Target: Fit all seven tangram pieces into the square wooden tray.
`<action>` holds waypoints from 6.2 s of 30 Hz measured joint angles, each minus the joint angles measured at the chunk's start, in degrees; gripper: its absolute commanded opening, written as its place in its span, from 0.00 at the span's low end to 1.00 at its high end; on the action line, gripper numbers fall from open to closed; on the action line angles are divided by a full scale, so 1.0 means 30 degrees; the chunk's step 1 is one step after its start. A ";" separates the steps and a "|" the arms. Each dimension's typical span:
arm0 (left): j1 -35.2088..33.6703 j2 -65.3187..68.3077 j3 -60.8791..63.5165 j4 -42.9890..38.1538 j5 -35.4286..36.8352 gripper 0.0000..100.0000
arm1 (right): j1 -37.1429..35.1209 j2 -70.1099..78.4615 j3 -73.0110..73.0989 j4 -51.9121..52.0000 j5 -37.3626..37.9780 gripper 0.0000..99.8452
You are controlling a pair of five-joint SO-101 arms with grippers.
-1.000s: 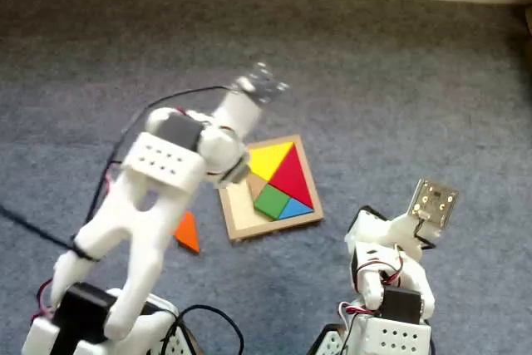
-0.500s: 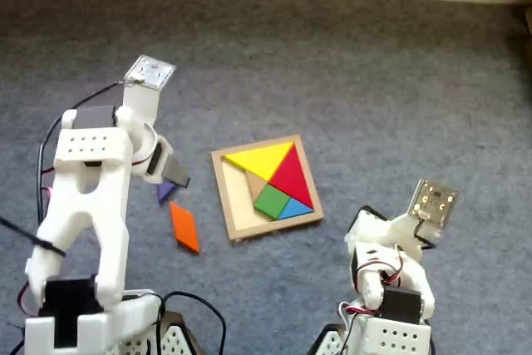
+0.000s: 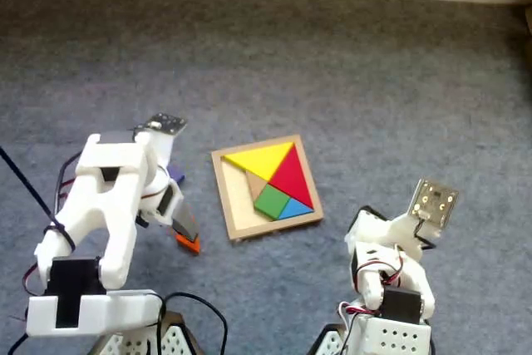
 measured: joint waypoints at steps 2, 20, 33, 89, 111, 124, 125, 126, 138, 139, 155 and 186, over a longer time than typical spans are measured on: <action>0.0352 0.0176 0.0029 -0.0381 0.0791 0.33 | 0.0000 0.0000 0.0000 0.0000 0.0000 0.00; 0.2549 0.0176 0.1700 -0.2667 0.2725 0.20 | 0.0000 0.0000 0.0000 0.0000 0.0000 0.00; 0.2989 0.0117 0.1817 -0.3223 0.2755 0.09 | 0.0000 0.0000 0.0000 0.0000 0.0000 0.00; 0.8322 0.2491 -0.5890 -0.4308 1.4271 0.29 | 0.0000 0.0000 0.0000 0.0000 0.0000 0.00; 0.0527 0.4015 -0.8029 -0.1143 0.8527 0.30 | 0.0000 0.0000 0.0000 0.0000 0.0000 0.00; -0.0498 0.8938 -1.1077 -0.0205 0.7385 0.29 | 0.0000 0.0000 0.0000 0.0000 0.0000 0.00; -0.0498 0.8967 -1.1077 -0.0176 0.7385 0.29 | 0.0000 0.0000 0.0000 0.0000 0.0000 0.00; -0.0498 0.8967 -1.1077 -0.0176 0.7385 0.29 | 0.0000 0.0000 0.0000 0.0000 0.0000 0.00; -0.0469 0.8967 -1.0139 -0.0176 0.7238 0.20 | 0.0000 0.0000 0.0000 0.0000 0.0000 0.00; -0.0469 0.8967 -1.0139 -0.0176 0.7238 0.19 | 0.0000 0.0000 0.0000 0.0000 0.0000 0.00; -0.0322 0.7912 -0.9670 -0.0264 0.4835 0.13 | 0.0000 0.0000 0.0000 0.0000 0.0000 0.00; 0.9875 0.2344 -0.5714 0.0469 -1.8725 0.21 | 0.0000 0.0000 0.0000 0.0000 0.0000 0.00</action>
